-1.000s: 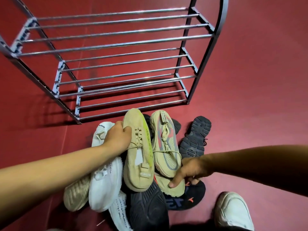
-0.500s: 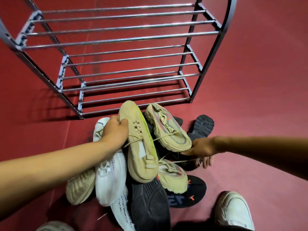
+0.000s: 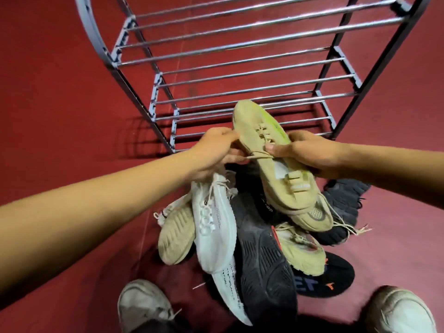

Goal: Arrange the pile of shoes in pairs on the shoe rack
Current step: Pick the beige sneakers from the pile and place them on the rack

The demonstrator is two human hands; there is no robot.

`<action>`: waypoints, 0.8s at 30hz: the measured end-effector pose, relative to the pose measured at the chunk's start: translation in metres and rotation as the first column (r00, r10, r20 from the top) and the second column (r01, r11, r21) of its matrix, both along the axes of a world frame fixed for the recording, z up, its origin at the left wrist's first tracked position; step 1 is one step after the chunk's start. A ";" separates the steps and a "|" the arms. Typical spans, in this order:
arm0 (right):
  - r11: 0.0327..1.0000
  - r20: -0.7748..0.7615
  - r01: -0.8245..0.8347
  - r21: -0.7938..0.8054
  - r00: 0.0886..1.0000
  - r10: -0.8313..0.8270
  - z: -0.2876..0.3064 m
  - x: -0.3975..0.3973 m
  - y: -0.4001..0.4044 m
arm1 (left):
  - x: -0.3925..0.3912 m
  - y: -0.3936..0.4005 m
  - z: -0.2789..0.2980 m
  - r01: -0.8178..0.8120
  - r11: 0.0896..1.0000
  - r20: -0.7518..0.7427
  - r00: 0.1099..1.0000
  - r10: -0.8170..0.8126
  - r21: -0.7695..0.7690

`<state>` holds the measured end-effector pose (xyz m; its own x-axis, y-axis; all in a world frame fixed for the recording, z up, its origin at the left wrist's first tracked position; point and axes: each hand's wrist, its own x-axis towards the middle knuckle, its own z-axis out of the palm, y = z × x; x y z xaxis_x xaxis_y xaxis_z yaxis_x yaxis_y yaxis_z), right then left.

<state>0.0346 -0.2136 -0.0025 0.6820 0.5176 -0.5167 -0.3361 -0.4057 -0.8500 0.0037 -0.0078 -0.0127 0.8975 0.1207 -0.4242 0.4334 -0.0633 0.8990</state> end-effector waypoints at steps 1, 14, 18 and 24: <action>0.999 0.056 0.030 -0.027 0.998 -0.028 -0.002 0.002 -0.005 | -0.001 0.017 -0.002 0.029 0.996 -0.006 1.000 -0.028 0.089; 0.983 -0.034 0.168 -0.080 0.985 -0.171 -0.032 -0.003 -0.012 | -0.129 0.085 -0.070 0.738 0.059 -0.645 0.623 -0.442 0.672; 0.989 -0.026 0.120 -0.084 0.992 -0.122 -0.028 -0.007 0.001 | -0.155 0.081 -0.088 0.646 0.074 -0.562 0.710 -0.424 0.760; 0.992 -0.024 0.064 -0.112 0.997 -0.067 -0.023 -0.013 0.000 | -0.071 0.135 0.015 0.628 0.551 -0.496 0.776 -0.389 0.550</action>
<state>0.0217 -0.2131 -0.0260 0.6974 0.4109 -0.5872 -0.3874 -0.4733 -0.7912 -0.0669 0.1268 0.0021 0.7471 0.0302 -0.6640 0.3499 -0.8672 0.3543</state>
